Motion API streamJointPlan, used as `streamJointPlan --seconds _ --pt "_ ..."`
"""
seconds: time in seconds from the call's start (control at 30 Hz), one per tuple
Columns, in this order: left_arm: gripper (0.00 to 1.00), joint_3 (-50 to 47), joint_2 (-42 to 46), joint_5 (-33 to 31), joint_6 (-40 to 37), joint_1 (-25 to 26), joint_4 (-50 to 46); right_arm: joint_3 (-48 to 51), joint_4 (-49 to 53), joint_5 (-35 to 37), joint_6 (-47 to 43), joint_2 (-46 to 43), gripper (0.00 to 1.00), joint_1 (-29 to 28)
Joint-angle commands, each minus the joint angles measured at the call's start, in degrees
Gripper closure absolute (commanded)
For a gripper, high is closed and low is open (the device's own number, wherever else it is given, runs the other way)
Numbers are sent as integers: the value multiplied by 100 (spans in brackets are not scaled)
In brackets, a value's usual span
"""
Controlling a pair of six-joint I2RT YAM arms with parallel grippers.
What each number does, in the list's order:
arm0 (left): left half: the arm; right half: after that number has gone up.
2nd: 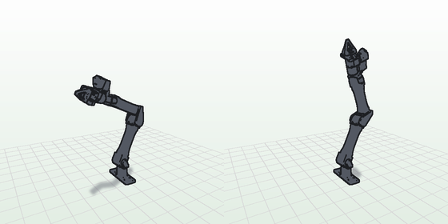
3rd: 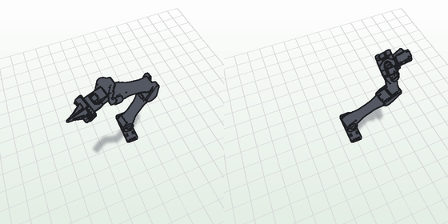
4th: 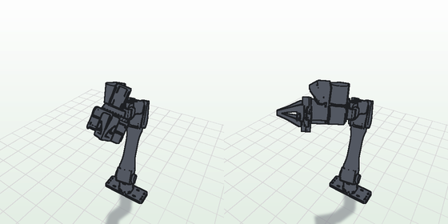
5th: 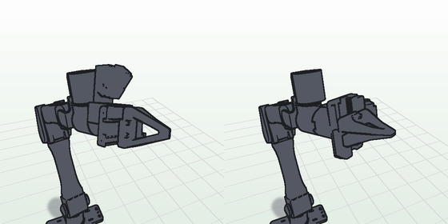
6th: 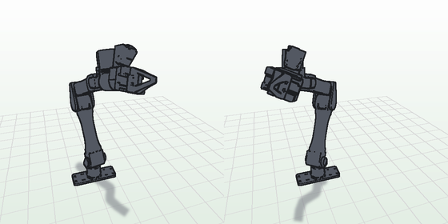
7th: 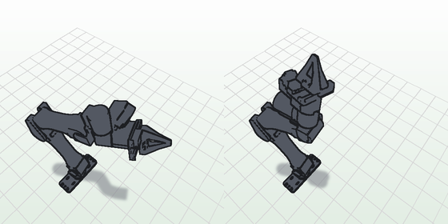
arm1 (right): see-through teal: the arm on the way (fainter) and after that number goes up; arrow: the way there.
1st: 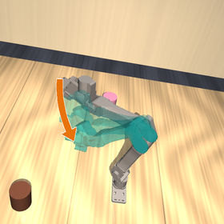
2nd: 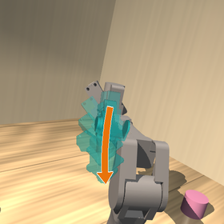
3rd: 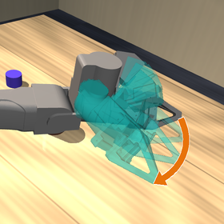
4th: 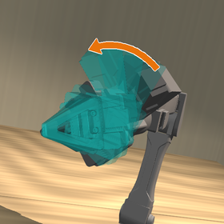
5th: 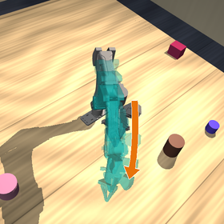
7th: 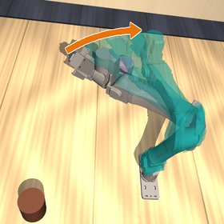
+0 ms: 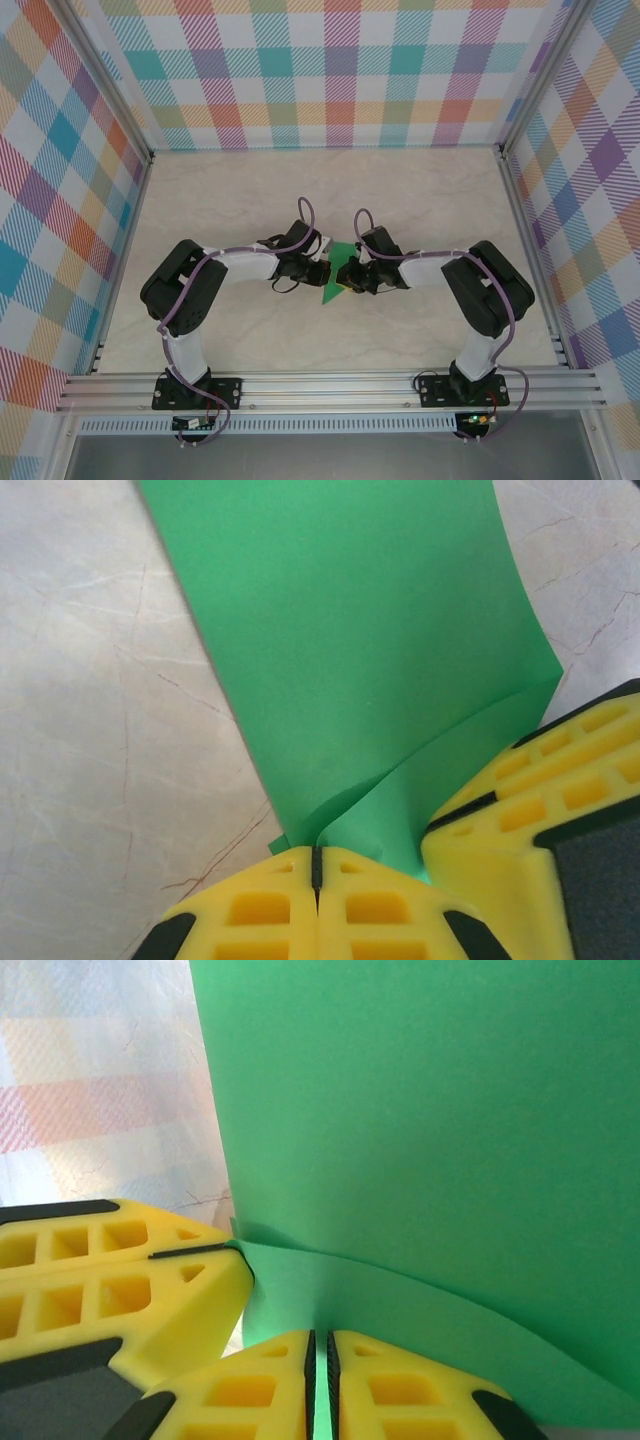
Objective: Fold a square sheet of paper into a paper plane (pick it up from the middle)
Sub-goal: Third fold the triangle at the center of the table.
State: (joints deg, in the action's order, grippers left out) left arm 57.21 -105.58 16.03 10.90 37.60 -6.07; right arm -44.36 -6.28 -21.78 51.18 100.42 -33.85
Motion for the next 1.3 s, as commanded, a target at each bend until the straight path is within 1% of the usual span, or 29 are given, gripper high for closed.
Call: streamJointPlan --seconds 0.0,0.1,0.23,0.37,0.53,0.67,0.77,0.87,0.97,1.17,1.27 --pt "100 -219 -222 -615 25 -60 -837 -97 456 61 -278 -397 85 152" --pt "100 -226 -148 -576 41 -65 -834 -206 666 53 -521 -478 84 276" --pt "100 -184 -160 -549 40 -60 -849 -208 591 -26 -583 -283 84 428" --pt "100 -192 -149 -523 63 -60 -818 -184 616 60 -653 26 85 462" --pt "100 -211 -111 -498 71 -60 -840 -179 604 20 -646 208 85 473" --pt "100 -201 -84 -496 49 -60 -891 -301 775 6 -746 -68 84 530" --pt "100 -201 -58 -505 53 -60 -911 -358 886 -25 -831 -298 83 707" --pt "100 -187 -59 -501 45 -60 -914 -428 903 -203 -961 -320 83 881" --pt "100 -175 -74 -505 51 -61 -912 -468 886 -310 -1037 -179 83 958" --pt "100 -175 -68 -504 71 -60 -914 -318 663 -280 -971 210 84 1033" --pt "100 -169 -53 -513 62 -60 -938 -278 651 -257 -952 235 84 1037"
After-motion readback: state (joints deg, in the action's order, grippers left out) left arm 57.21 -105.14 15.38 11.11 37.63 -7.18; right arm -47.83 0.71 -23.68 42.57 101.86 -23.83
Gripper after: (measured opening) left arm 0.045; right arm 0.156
